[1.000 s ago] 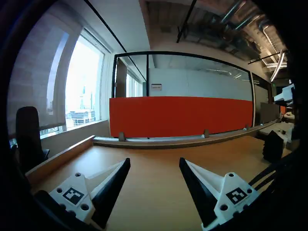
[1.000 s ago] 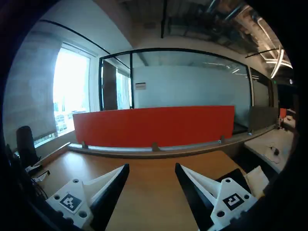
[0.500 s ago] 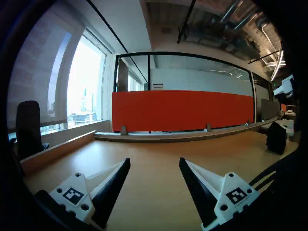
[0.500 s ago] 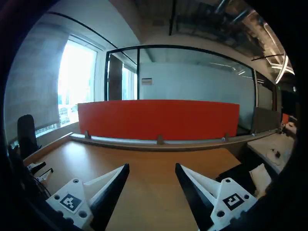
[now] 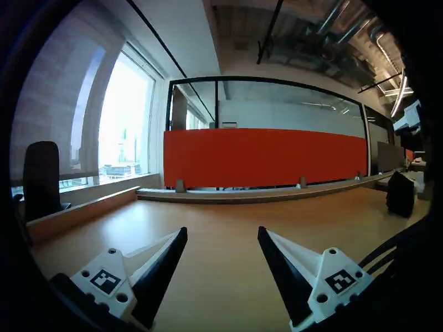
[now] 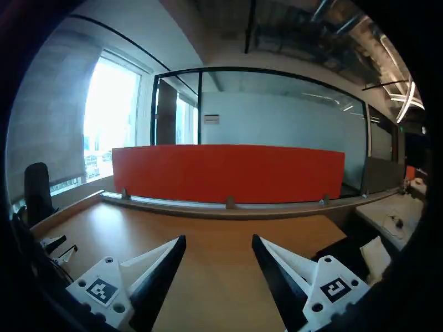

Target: Fold towel

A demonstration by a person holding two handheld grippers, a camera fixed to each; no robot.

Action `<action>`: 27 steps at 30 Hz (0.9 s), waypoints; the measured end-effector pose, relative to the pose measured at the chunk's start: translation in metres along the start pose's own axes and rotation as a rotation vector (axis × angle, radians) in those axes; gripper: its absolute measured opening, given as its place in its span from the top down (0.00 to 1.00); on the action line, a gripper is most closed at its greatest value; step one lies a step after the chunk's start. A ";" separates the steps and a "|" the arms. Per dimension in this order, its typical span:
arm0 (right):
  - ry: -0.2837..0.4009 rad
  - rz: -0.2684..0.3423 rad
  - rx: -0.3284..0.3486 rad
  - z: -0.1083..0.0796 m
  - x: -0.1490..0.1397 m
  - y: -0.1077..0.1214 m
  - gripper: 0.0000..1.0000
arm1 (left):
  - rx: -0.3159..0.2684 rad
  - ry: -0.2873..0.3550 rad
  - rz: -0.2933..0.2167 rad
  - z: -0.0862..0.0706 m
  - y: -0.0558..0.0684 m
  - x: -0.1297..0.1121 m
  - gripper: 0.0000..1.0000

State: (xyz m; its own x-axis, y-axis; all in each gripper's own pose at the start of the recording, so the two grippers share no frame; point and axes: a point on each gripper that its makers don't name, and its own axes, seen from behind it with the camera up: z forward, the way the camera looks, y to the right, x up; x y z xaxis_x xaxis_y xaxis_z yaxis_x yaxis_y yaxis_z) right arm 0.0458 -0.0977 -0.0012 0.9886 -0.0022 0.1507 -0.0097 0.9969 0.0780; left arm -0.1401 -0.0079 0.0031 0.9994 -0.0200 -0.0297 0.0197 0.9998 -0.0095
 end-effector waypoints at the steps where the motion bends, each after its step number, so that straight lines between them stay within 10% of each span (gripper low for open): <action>1: 0.000 0.001 -0.001 0.000 -0.001 0.001 0.08 | 0.002 0.003 -0.004 0.000 -0.001 0.000 0.06; 27: 0.015 0.034 -0.024 -0.003 0.001 0.021 0.08 | 0.013 0.005 0.000 -0.001 -0.004 0.001 0.06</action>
State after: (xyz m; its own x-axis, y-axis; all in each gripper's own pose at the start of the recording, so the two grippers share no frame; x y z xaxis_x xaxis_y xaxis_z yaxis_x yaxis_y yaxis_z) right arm 0.0469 -0.0769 -0.0027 0.9899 0.0332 0.1378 -0.0404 0.9980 0.0495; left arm -0.1394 -0.0115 0.0024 0.9992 -0.0201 -0.0348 0.0202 0.9998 0.0035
